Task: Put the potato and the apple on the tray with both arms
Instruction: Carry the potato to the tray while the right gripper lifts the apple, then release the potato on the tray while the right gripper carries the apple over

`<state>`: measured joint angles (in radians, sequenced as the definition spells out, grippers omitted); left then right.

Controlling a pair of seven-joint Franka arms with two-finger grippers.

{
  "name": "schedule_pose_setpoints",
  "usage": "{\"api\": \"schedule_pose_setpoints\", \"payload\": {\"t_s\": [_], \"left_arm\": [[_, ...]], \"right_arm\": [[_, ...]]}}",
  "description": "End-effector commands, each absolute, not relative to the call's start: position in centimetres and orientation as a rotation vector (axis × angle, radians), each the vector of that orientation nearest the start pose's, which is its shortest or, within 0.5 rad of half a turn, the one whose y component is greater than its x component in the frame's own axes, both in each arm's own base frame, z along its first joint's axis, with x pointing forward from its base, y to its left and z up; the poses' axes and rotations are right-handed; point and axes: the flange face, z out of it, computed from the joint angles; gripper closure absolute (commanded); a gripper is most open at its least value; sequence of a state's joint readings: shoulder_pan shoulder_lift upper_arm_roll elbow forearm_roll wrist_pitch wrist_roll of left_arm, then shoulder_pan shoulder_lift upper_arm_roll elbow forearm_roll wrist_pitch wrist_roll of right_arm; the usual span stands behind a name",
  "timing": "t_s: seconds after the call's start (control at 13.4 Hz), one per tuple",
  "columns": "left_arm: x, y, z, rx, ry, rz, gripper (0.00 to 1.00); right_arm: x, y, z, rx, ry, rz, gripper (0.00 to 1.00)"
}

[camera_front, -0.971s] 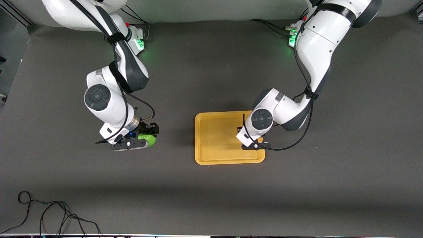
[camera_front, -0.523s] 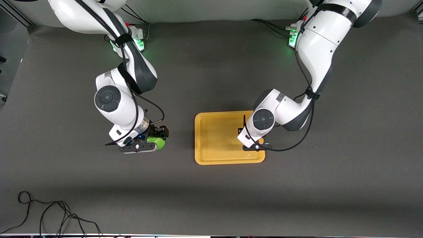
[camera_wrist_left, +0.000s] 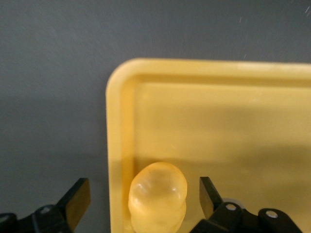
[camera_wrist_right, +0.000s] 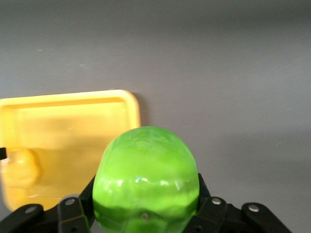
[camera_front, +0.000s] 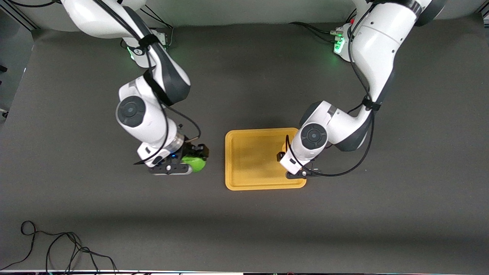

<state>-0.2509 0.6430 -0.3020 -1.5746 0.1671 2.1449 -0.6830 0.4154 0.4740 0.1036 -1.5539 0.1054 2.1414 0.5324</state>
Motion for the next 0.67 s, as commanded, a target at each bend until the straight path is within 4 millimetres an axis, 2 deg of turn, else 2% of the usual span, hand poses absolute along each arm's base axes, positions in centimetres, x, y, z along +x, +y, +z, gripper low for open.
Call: {"api": "schedule_pose_setpoints", "payload": {"t_s": [0.0,0.07,0.15,0.3,0.37,0.6], "left_arm": [[63.4,-31.6,33.8,-3.125,-0.204,0.049,0.0],[64.3,-30.8,36.2,-3.121,-0.212,0.045,0.0],[65.2,-29.3,38.1,-3.117,-0.197,0.058,0.0],[66.9,-24.5,41.2,-3.118,-0.109,0.092,0.0],[67.3,-22.3,42.2,-3.125,-0.062,0.106,0.0],[67.5,-15.3,46.6,-3.184,0.035,0.139,0.0]], "right_arm": [[59.7,43.0,36.2,-2.922,0.175,-0.001,0.65],[59.8,45.6,35.2,-2.914,0.174,-0.011,0.65],[59.7,47.3,33.9,-2.919,0.15,-0.015,0.65],[59.1,48.6,29.3,-2.969,0.099,-0.003,0.65],[57.5,51.0,27.5,-2.971,0.057,-0.028,0.65],[57.3,50.7,24.3,-3.029,0.084,-0.041,0.65]]}}
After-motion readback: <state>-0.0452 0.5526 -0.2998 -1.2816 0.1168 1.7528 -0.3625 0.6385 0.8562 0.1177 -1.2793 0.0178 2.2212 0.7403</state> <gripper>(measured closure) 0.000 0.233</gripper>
